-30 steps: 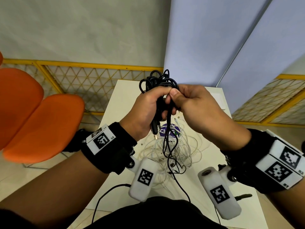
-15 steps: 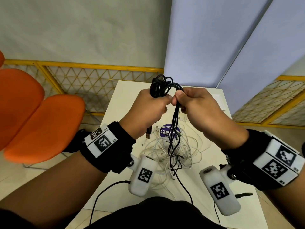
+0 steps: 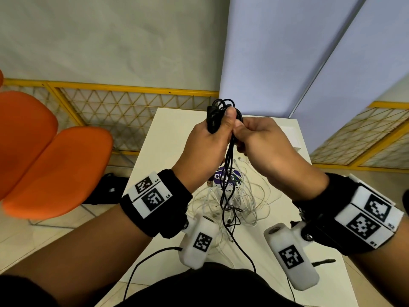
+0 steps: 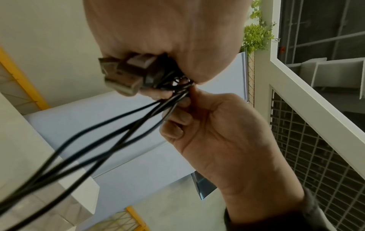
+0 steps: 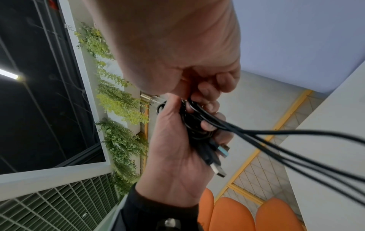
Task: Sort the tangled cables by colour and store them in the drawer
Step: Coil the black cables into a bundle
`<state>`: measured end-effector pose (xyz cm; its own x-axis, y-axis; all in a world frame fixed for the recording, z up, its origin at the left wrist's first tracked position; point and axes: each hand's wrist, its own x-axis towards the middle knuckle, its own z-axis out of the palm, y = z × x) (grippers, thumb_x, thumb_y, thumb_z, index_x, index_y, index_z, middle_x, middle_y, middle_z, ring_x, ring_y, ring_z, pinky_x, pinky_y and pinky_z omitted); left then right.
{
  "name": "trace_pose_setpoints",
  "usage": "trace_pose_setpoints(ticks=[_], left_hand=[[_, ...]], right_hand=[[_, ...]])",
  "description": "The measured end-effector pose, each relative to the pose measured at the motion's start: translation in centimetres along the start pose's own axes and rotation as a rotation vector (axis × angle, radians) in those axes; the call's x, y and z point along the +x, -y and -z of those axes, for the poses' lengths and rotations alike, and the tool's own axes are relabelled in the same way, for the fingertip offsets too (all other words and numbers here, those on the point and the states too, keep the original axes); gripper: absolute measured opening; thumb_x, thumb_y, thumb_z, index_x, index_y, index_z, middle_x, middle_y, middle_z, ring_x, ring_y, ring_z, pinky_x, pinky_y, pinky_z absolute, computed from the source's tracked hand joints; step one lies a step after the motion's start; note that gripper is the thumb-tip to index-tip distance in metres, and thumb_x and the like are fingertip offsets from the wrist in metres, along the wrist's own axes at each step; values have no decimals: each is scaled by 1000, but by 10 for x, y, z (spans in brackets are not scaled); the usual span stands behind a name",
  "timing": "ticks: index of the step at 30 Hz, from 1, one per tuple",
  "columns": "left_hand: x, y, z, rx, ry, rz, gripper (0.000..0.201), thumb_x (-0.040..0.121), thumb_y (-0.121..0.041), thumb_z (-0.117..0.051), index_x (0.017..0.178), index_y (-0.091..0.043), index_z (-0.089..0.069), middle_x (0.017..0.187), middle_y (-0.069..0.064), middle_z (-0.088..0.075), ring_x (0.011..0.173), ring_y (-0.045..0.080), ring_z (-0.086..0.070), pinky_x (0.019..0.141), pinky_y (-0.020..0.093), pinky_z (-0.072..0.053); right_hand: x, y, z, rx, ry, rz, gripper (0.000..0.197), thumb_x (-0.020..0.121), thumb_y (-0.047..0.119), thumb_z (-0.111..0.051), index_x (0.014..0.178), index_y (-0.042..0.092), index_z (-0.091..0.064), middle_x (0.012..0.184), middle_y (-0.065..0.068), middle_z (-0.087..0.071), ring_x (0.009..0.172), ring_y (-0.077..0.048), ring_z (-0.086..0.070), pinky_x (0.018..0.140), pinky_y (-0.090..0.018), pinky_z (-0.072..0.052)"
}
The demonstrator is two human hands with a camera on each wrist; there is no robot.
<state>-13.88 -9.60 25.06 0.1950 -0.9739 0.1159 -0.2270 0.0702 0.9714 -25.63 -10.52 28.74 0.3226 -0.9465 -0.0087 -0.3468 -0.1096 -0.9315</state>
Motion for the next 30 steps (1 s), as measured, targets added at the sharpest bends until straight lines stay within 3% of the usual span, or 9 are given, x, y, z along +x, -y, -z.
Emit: trace_pose_setpoints(ticks=[3,9,14,17,21,24,28,30], left_hand=[[1,-1,-3,-4,-17,10,48,102,-50,-41,64,-23,-53,43,-14,-53,45,0,-50,49,18,-35],[0,4,-3,-6,34,39,58,97,-59,-45,59,-16,-52,49,-2,-53,51,19,-53,57,32,-42],[-6,1,0,-119,146,25,60,84,-66,-43,58,-13,-53,47,0,-55,44,13,-53,49,20,-40],[-4,1,5,-154,225,-12,65,76,-73,-54,66,-9,-55,54,10,-54,49,20,-49,48,23,-38],[3,-2,14,-238,328,52,56,67,-66,-62,77,-12,-53,58,3,-48,48,14,-45,44,18,-34],[6,-3,19,-215,393,55,48,87,-59,-61,77,-13,-52,54,-2,-47,46,9,-45,46,18,-35],[6,-9,22,-257,436,94,39,86,-54,-54,75,-17,-51,54,-3,-43,45,9,-39,49,22,-32],[6,-12,21,-303,439,114,36,84,-51,-56,76,-16,-57,58,-1,-51,44,7,-37,48,21,-31]], right_hand=[[-1,4,2,-51,44,38,52,103,12,-44,52,20,-46,36,13,-46,37,-3,-32,41,-13,-25],[2,7,8,-445,157,98,46,97,8,-44,53,21,-47,39,21,-50,43,5,-48,42,-9,-32],[6,11,11,-545,217,114,42,89,5,-43,53,21,-59,54,9,-65,54,4,-57,49,-13,-36],[9,12,15,-537,243,136,34,86,2,-44,63,22,-61,60,7,-69,58,2,-60,54,-17,-40],[12,15,22,-646,239,258,25,93,21,-49,69,24,-54,65,7,-61,61,-10,-53,56,-25,-41],[13,17,27,-780,213,326,20,90,20,-53,70,25,-50,64,8,-53,65,-20,-50,55,-32,-38],[12,23,29,-902,129,375,30,90,35,-55,65,26,-43,58,9,-44,63,-21,-44,56,-32,-31],[11,28,33,-840,107,313,31,79,45,-55,61,22,-45,54,7,-48,58,-18,-47,52,-31,-31]])
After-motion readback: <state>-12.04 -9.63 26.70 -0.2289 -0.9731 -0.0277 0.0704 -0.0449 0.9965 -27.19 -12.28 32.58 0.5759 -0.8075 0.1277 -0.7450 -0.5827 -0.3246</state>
